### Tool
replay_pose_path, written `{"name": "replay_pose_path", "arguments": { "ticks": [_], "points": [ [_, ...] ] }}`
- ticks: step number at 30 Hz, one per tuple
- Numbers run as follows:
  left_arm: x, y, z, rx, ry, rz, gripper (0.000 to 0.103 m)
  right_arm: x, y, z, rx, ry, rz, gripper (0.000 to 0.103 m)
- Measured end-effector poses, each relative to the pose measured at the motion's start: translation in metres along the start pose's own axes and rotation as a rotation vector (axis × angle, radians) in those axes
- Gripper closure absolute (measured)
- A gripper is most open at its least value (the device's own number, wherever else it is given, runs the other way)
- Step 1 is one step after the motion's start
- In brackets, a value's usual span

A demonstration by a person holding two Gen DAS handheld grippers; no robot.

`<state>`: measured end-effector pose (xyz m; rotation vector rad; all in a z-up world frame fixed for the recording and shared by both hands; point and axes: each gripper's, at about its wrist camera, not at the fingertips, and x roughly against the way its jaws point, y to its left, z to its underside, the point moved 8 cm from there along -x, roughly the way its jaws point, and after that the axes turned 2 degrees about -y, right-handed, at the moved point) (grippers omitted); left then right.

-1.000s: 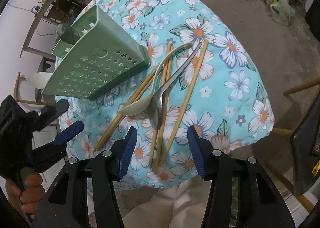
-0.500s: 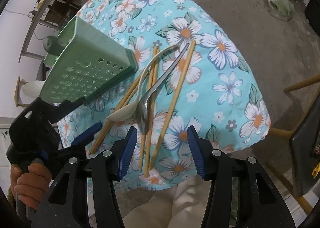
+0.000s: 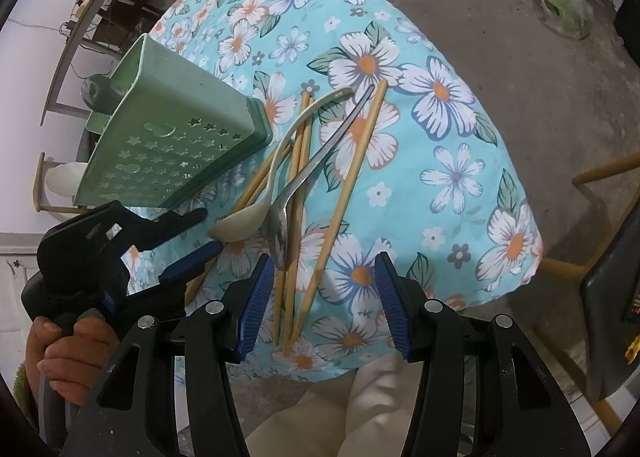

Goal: Organize utensils
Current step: 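Bring the left tool to the white plastic spoon while the right tool nears the metal spoon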

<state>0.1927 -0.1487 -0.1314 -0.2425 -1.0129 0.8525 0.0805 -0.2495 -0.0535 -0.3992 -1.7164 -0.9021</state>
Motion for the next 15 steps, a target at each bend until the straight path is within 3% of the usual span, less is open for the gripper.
{"name": "replay_pose_path", "arguments": {
  "ticks": [15],
  "points": [
    [0.006,0.006,0.012,-0.042,-0.025,-0.051,0.1,0.005,0.003,0.008,0.025,-0.013,0.005,0.06]
  ]
}}
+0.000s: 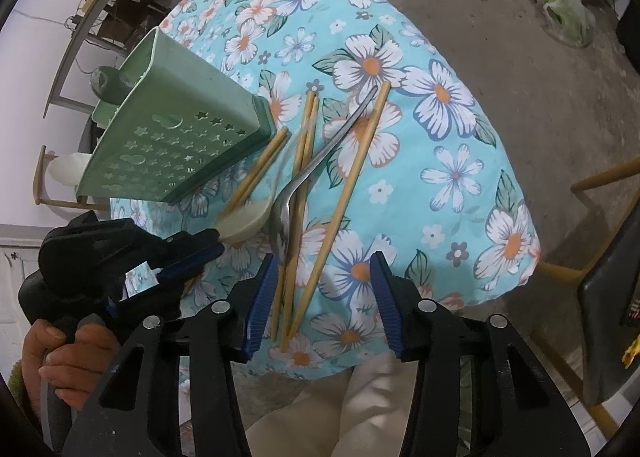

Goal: Organize utensils
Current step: 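Bring the left tool to the white plastic spoon while the right tool nears the metal spoon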

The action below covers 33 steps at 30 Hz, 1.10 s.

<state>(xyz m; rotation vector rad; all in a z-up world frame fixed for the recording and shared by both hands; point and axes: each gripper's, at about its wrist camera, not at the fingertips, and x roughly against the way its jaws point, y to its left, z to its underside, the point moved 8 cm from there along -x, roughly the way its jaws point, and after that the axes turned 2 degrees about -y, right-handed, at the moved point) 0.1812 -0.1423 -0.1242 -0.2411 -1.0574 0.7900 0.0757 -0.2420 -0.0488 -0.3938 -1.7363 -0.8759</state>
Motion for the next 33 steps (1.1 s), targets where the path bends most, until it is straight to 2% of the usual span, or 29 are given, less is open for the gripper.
{"name": "replay_pose_path", "arguments": {
  "ticks": [6,13,16,20,22,26,28,33],
  "points": [
    [0.018,-0.006,0.009,-0.07,-0.028,0.007,0.103,0.002,0.005,0.006,0.025,-0.002,0.013,0.064],
    [0.047,-0.024,0.017,-0.213,-0.099,-0.007,0.103,0.005,0.005,0.009,0.049,-0.007,0.035,0.066],
    [0.054,-0.029,0.014,-0.248,-0.1,-0.005,0.103,0.004,0.007,0.008,0.052,-0.007,0.038,0.066],
    [0.048,-0.024,0.012,-0.25,-0.072,0.009,0.103,0.003,0.014,0.01,0.054,-0.003,0.029,0.066],
    [0.042,-0.016,0.008,-0.216,-0.065,0.011,0.102,0.0,0.018,0.011,0.053,0.002,0.021,0.066],
    [0.038,0.0,-0.003,-0.187,-0.084,-0.005,0.091,-0.003,0.023,0.013,0.056,0.007,0.013,0.066],
    [0.034,0.0,-0.008,-0.231,-0.098,-0.021,0.085,-0.005,0.024,0.012,0.062,0.009,0.014,0.066],
    [0.028,-0.015,-0.003,-0.52,-0.131,-0.136,0.083,-0.01,0.021,0.009,0.061,0.018,0.021,0.066]
  ]
}}
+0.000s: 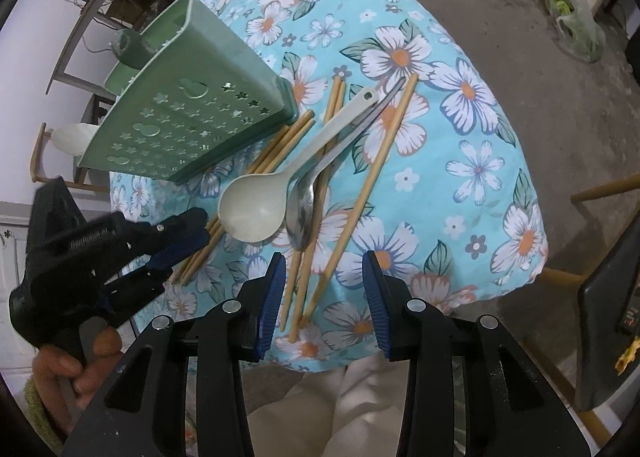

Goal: Organize utensils
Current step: 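Bring the left tool to the white plastic spoon while the right tool nears the metal spoon, then close the left tool on the white plastic spoon while the right tool grasps the metal spoon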

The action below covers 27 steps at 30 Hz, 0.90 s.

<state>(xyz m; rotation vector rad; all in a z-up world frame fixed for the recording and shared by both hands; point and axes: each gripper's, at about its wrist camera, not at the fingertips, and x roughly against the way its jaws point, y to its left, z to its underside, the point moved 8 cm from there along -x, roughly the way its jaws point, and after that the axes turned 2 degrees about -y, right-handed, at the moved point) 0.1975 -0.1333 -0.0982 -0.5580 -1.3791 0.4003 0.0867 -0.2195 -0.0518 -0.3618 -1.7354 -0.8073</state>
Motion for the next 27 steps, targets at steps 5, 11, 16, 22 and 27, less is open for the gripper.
{"name": "replay_pose_path", "arguments": {
  "ticks": [5,11,16,22,27],
  "points": [
    [-0.002,-0.014,0.004,-0.209,-0.01,-0.085,0.083,-0.004,-0.005,-0.001,-0.002,0.015,0.006,0.066],
    [-0.011,-0.015,0.001,-0.31,-0.03,-0.17,0.083,-0.01,-0.004,-0.004,0.012,0.025,0.007,0.066],
    [-0.02,-0.012,-0.001,-0.334,-0.034,-0.189,0.083,-0.014,-0.005,-0.005,0.019,0.032,0.011,0.066],
    [-0.021,-0.01,-0.005,-0.35,-0.045,-0.198,0.092,-0.017,-0.001,-0.01,0.029,0.03,-0.013,0.066],
    [-0.019,-0.008,-0.008,-0.352,-0.054,-0.208,0.099,-0.024,0.012,-0.02,0.038,0.021,-0.088,0.07]
  ]
}}
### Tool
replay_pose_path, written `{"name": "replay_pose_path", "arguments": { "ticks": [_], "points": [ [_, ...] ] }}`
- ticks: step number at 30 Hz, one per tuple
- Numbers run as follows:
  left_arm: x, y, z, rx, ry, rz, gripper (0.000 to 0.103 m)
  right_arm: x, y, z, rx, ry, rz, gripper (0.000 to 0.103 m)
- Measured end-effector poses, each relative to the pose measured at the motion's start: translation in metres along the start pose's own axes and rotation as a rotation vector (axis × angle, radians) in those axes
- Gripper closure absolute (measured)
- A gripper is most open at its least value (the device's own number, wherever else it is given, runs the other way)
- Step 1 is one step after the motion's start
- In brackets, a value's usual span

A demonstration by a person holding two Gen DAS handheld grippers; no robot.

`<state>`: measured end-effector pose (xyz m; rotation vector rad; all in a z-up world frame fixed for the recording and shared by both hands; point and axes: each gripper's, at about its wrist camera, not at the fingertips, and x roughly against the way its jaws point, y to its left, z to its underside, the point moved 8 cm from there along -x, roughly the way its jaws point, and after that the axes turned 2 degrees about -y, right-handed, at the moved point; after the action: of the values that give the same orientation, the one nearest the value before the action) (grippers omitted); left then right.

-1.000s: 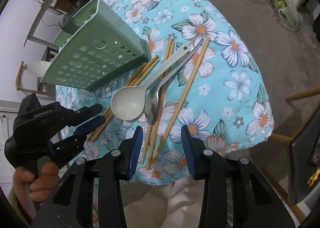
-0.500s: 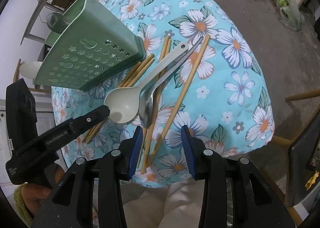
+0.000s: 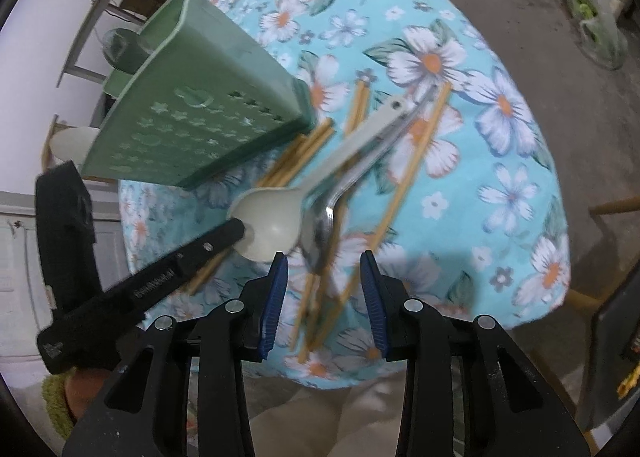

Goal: Organize utensils
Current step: 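Close the left tool on the white plastic spoon while the right tool grasps the metal spoon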

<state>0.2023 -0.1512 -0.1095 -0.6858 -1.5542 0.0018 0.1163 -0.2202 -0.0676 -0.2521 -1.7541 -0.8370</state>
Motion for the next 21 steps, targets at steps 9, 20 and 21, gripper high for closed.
{"name": "replay_pose_path", "arguments": {
  "ticks": [9,20,21],
  "points": [
    [0.004,0.006,0.001,-0.008,-0.006,-0.019,0.1,-0.03,0.01,-0.004,-0.018,0.029,-0.034,0.078],
    [0.003,0.007,0.001,-0.008,-0.008,-0.029,0.1,-0.047,0.017,-0.004,-0.017,0.048,-0.046,0.088],
    [0.004,0.008,0.001,-0.007,-0.008,-0.029,0.1,-0.046,0.019,-0.005,-0.011,0.046,-0.046,0.088]
  ]
}}
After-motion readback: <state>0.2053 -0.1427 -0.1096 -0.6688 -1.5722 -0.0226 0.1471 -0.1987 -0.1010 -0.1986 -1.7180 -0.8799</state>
